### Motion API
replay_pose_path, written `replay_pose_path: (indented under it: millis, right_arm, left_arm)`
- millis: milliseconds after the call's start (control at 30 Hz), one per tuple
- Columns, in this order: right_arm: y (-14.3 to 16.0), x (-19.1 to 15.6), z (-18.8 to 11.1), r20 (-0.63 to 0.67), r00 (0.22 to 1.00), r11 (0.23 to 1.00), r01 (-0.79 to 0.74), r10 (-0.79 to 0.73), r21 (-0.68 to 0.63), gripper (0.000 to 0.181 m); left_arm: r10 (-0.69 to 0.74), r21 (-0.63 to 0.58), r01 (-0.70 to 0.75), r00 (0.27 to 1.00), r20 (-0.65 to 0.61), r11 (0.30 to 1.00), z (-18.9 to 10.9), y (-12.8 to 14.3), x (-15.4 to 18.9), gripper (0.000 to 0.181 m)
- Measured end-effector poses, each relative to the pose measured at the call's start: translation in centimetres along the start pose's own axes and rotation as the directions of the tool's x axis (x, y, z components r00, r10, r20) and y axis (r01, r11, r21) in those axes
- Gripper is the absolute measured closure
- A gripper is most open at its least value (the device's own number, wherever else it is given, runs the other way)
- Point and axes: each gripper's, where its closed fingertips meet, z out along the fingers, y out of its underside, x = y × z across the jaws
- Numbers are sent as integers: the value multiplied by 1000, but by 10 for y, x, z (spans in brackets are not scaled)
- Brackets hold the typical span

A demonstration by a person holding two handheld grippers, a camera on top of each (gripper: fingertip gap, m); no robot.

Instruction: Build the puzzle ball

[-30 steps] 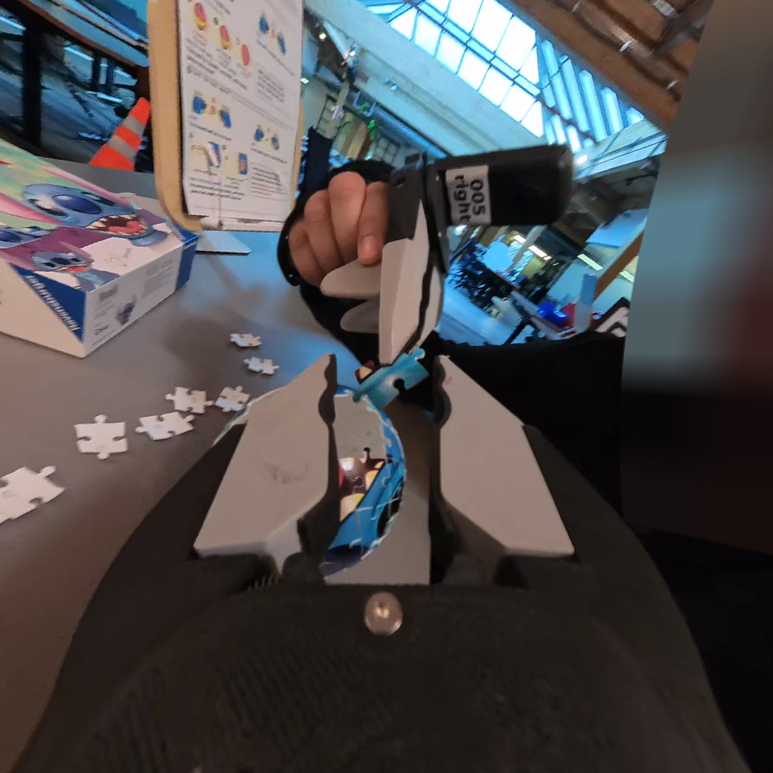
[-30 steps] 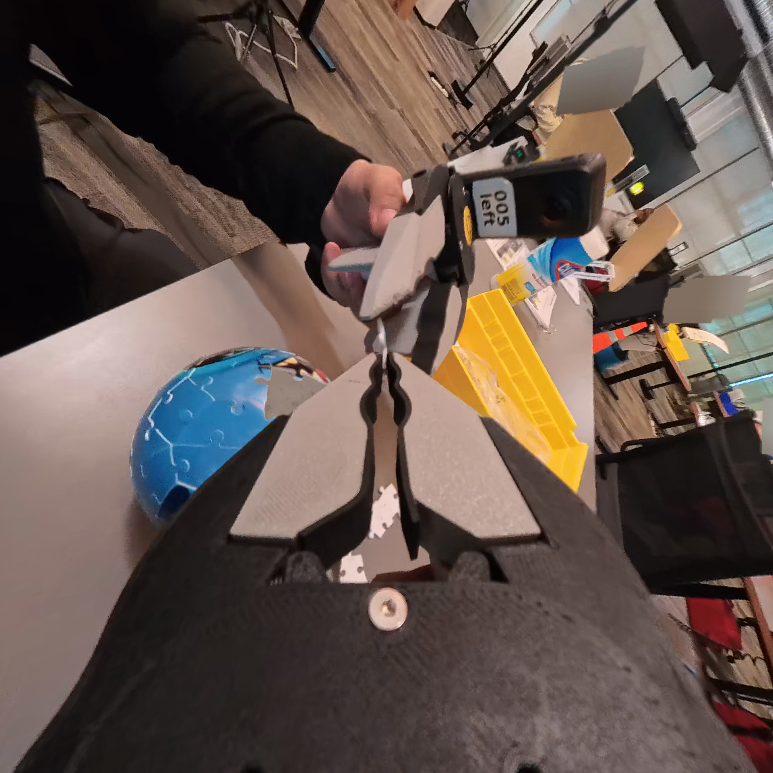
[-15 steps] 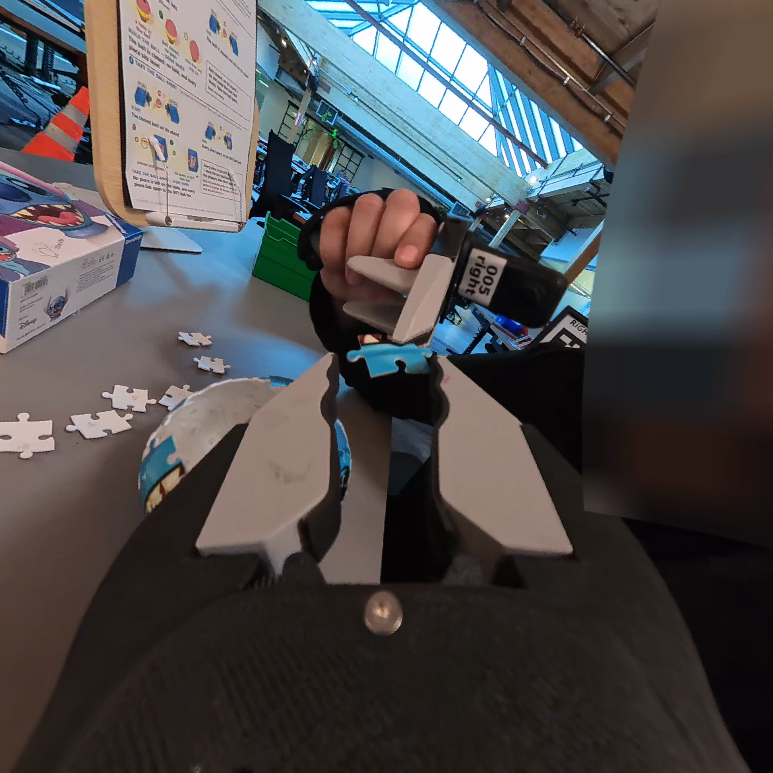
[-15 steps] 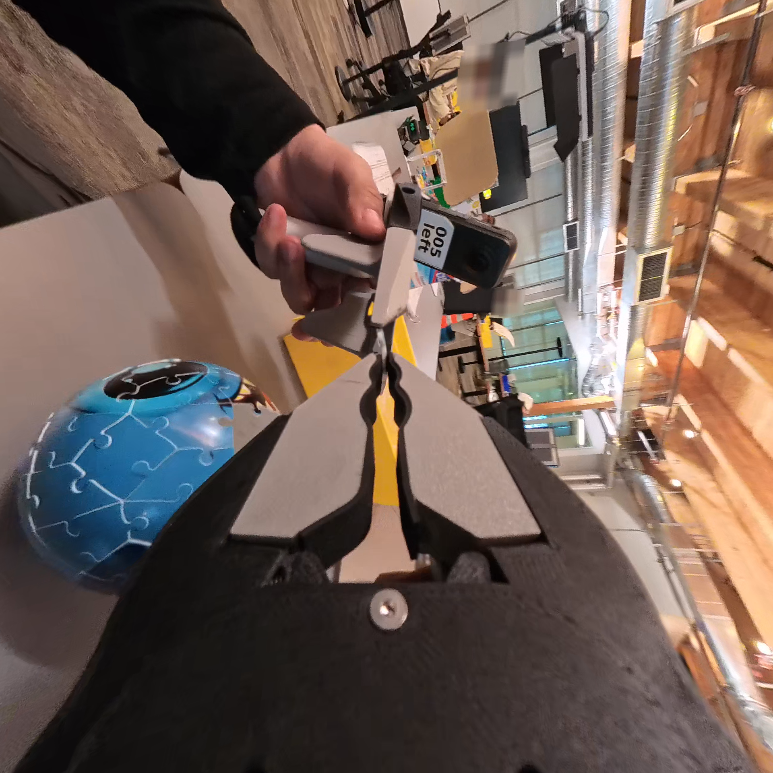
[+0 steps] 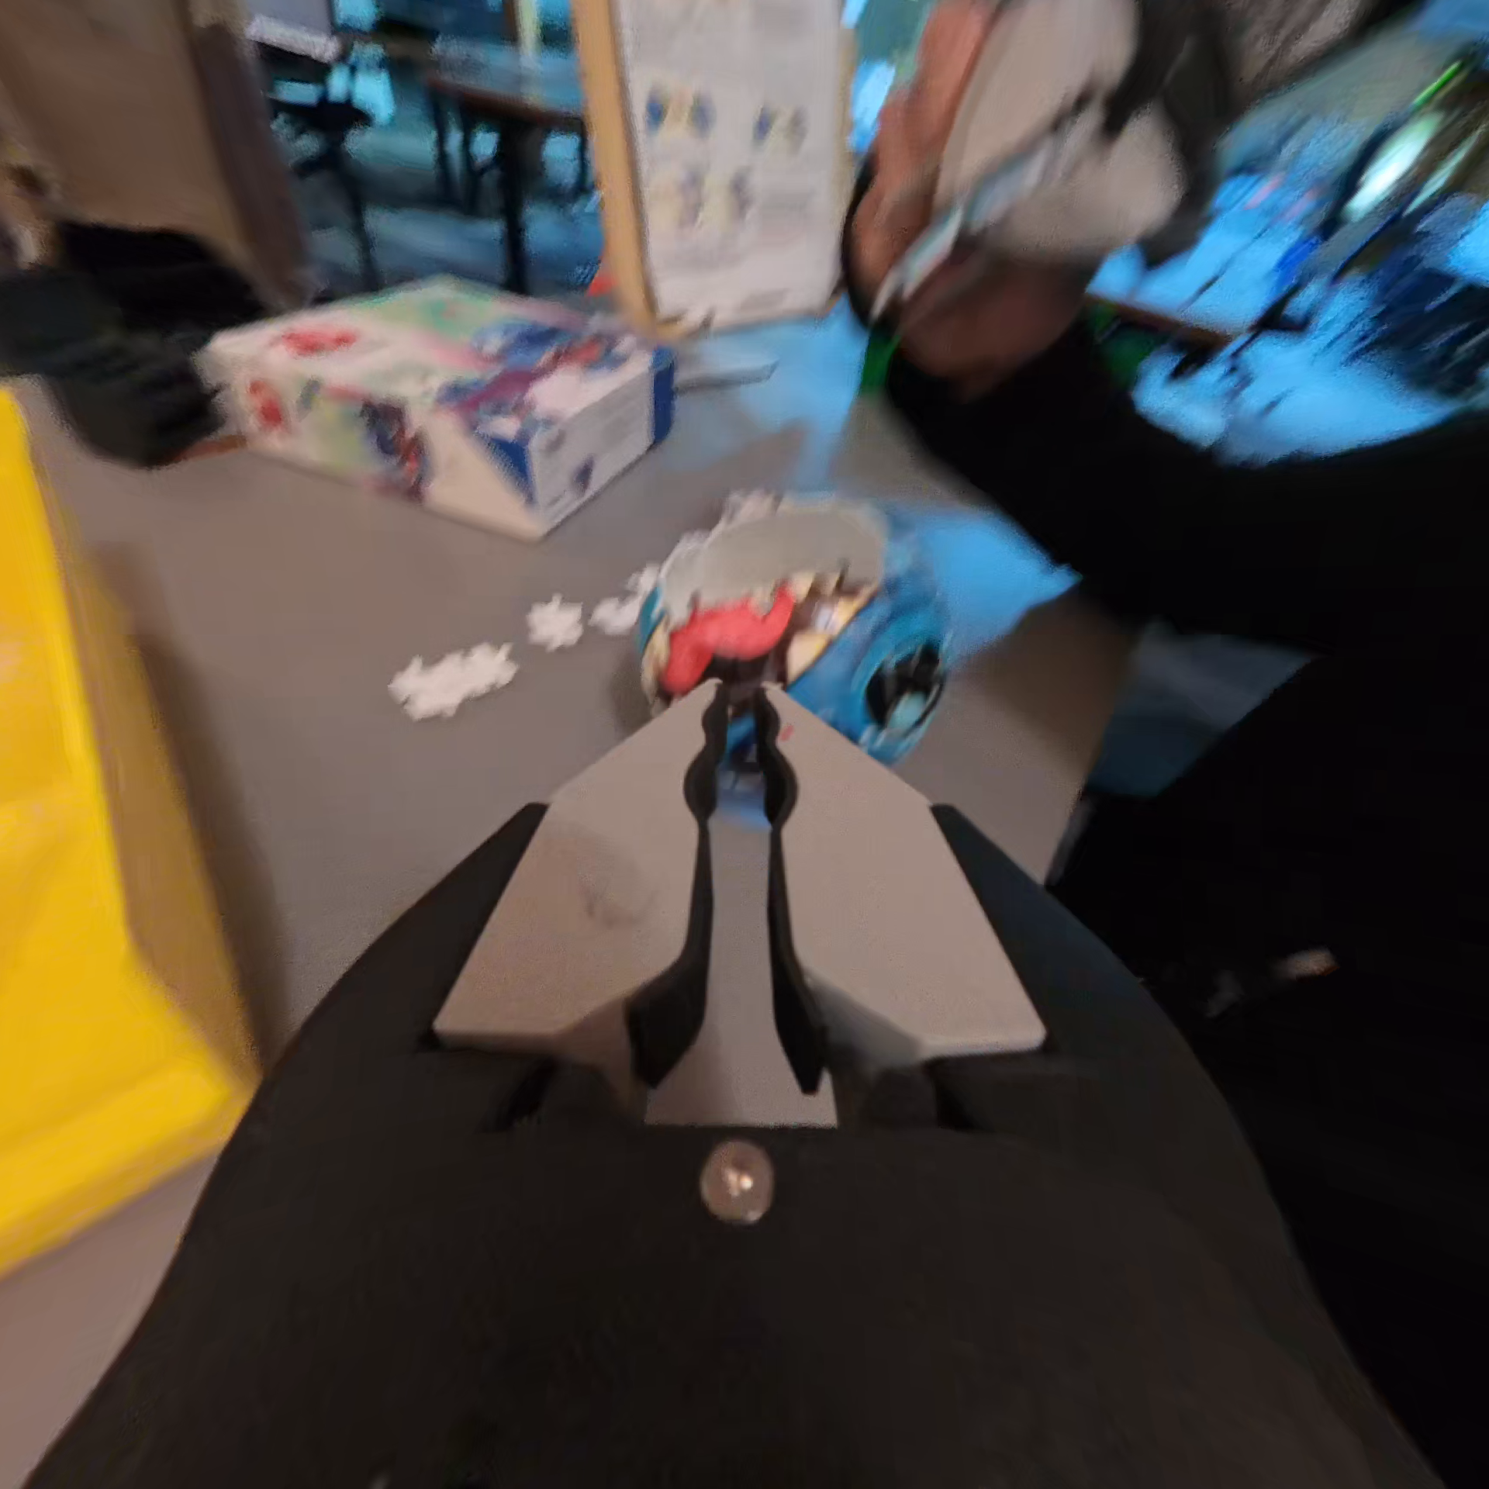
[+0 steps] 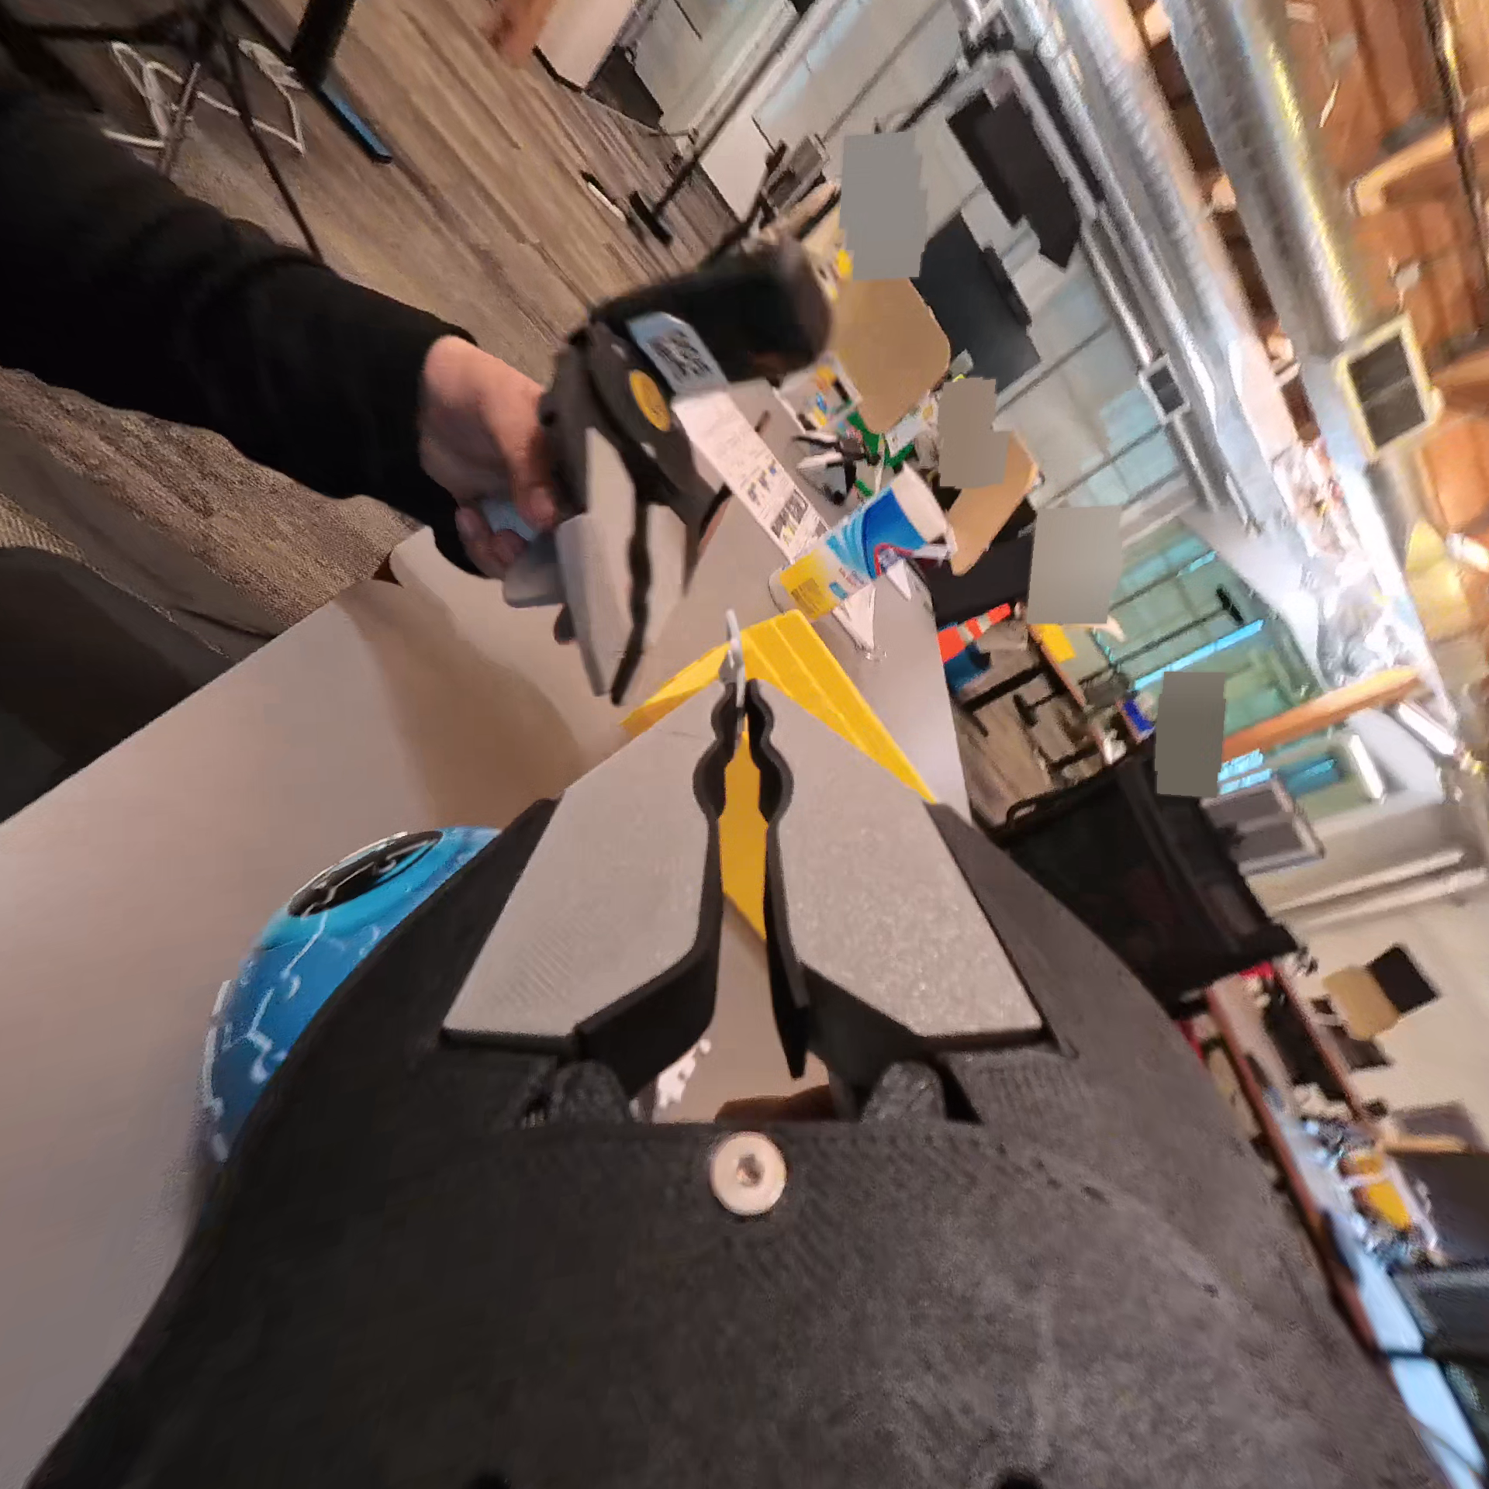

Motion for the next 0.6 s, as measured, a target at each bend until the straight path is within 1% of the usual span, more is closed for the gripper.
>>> replay_pose_path:
  millis: [67,100,133,167,233,300,333,400,433,500,533,600]
  right_arm:
    - [10,1,-23,-34,998,998,-53,51,-43,181]
    - [22,-1,-37,-54,995,992,-88,83,-93,181]
    - [43,-5,-52,-72,990,976,-131,120,-173,181]
    - [71,-14,-68,-83,983,945,-182,166,-271,181]
    - [124,-43,-93,-106,954,854,-300,282,-425,181]
    - [167,-72,-109,-150,908,754,-409,390,-514,181]
    - [184,-82,-115,-177,888,711,-448,424,-541,181]
    - [206,-100,-120,-196,856,661,-497,478,-562,181]
    - [213,-106,-122,-193,853,650,-499,485,-572,181]
    - [216,-118,-123,-156,870,661,-461,467,-592,175]
    - [217,-122,-124,-137,882,666,-434,450,-607,174]
    - [213,-131,-126,-96,884,670,-413,457,-617,155]
  left_arm:
    - [27,-126,-20,998,54,992,-6,36,-4,167]
    - [32,-190,-21,998,56,982,-6,53,-3,159]
    - [40,-241,-25,998,57,970,-5,68,-3,153]
    - [49,-273,-36,998,44,961,-3,79,-1,148]
    - [49,-301,-50,999,-11,952,6,90,7,134]
    - [-6,-297,-18,997,-82,955,19,90,17,121]
    - [-42,-280,6,992,-123,960,25,85,22,119]
    - [-114,-222,71,976,-186,972,35,73,30,116]
    - [-153,-196,113,967,-204,974,38,67,32,110]
    - [-215,-177,181,957,-196,967,44,62,30,94]
    - [-229,-171,197,954,-196,965,46,60,31,91]
    - [-247,-158,219,951,-184,963,49,58,31,80]
